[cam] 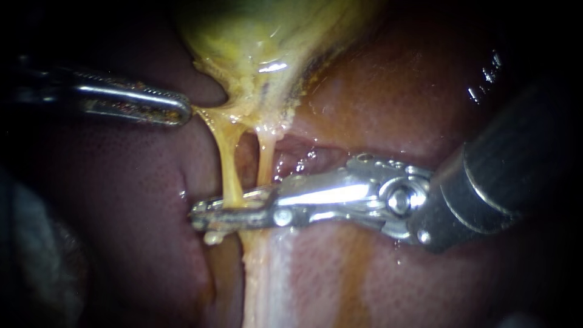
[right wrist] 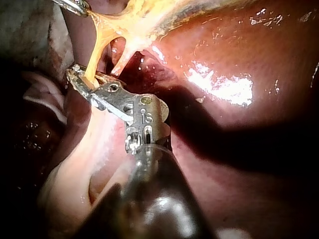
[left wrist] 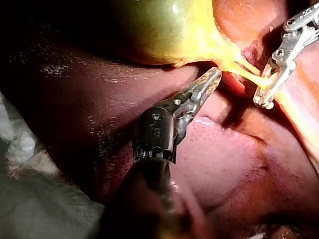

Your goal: Going back second clip left tube

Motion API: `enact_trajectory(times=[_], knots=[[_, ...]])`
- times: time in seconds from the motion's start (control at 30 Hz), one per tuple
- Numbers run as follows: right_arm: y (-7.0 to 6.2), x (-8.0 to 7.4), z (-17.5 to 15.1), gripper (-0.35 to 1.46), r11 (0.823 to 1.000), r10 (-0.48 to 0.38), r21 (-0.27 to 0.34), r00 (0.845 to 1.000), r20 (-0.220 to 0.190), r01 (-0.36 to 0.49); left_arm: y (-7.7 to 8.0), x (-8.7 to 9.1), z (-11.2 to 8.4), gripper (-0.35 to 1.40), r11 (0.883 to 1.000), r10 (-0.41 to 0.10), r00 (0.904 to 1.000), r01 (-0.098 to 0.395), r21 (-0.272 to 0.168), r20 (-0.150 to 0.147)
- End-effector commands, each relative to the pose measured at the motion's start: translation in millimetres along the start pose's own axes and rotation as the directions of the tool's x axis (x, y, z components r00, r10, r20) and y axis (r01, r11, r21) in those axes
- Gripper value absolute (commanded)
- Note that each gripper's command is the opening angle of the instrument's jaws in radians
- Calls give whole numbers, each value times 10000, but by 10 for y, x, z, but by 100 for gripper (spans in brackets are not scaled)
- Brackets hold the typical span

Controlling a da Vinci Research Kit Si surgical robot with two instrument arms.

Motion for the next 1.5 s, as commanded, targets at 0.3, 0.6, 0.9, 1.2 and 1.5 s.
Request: enact_trajectory(times=[0.3,0.6,0.9,1.2,1.5], knots=[[2,4,8,31,9986,-535,33,9986,6,535,-1,0,0,-35,10000,2,10000,-2,0,2],[10,6,15,45,9807,-1941,-295,9807,-237,1934,-1,-1,0,-35,10000,5,10000,-5,30,-7],[18,4,4,50,9314,-3543,-1010,9346,-312,3497,-2,-2,0,-35,10000,11,10000,-11,29,-6],[2,4,-39,50,8476,-5172,-1085,8544,504,5195,-2,-2,0,-35,10000,13,10000,-13,24,-5],[-17,4,-101,50,8222,-5603,-877,8268,495,5624,-2,-2,-1,-35,10000,15,10000,-15,20,-4]])
